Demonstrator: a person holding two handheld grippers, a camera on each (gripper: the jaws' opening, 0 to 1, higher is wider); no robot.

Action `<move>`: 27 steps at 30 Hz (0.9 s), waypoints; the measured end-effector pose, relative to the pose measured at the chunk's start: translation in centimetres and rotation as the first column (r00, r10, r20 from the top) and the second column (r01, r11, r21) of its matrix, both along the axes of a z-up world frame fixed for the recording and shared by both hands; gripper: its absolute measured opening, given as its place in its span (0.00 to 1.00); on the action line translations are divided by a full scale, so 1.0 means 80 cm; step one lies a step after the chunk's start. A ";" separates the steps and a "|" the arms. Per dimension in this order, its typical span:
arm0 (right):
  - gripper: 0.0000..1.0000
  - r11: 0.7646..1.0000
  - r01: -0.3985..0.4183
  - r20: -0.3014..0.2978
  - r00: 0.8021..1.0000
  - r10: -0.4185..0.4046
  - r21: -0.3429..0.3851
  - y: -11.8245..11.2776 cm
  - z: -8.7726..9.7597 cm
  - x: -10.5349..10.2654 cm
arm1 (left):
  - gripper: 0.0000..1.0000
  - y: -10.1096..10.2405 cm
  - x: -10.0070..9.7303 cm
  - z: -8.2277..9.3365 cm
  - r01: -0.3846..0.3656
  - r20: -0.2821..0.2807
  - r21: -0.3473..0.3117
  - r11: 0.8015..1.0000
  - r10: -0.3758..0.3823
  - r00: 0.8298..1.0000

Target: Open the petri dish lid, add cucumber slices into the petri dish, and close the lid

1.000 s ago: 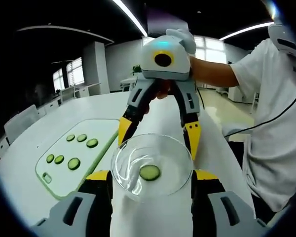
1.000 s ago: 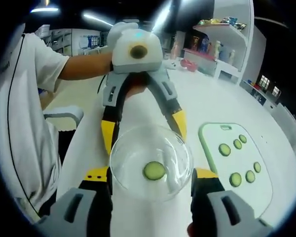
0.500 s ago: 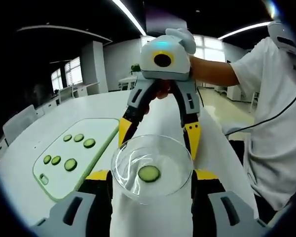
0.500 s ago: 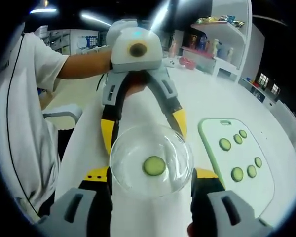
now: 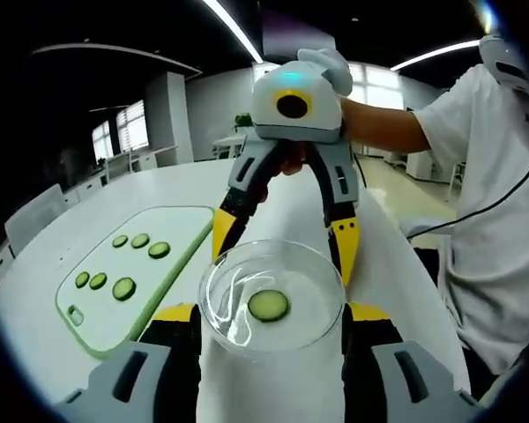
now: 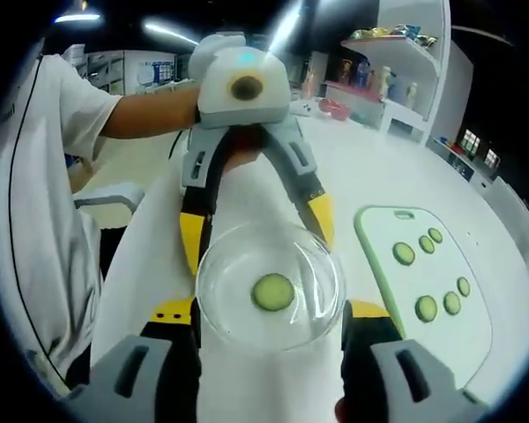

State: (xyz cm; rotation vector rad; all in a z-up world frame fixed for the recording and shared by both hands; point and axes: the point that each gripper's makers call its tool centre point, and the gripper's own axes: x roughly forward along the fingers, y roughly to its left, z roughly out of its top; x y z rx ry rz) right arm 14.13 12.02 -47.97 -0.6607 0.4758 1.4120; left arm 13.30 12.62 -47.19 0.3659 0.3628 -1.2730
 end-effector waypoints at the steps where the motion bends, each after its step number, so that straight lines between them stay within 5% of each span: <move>1: 0.63 1.000 0.000 -0.001 1.000 0.000 0.000 0.000 0.000 0.000 | 0.64 0.000 0.000 -0.001 0.001 -0.002 0.000 1.000 -0.001 1.000; 27: 0.63 1.000 0.003 -0.029 1.000 -0.003 -0.001 -0.001 -0.014 0.001 | 0.64 0.001 0.002 -0.012 0.003 -0.027 -0.009 1.000 -0.004 1.000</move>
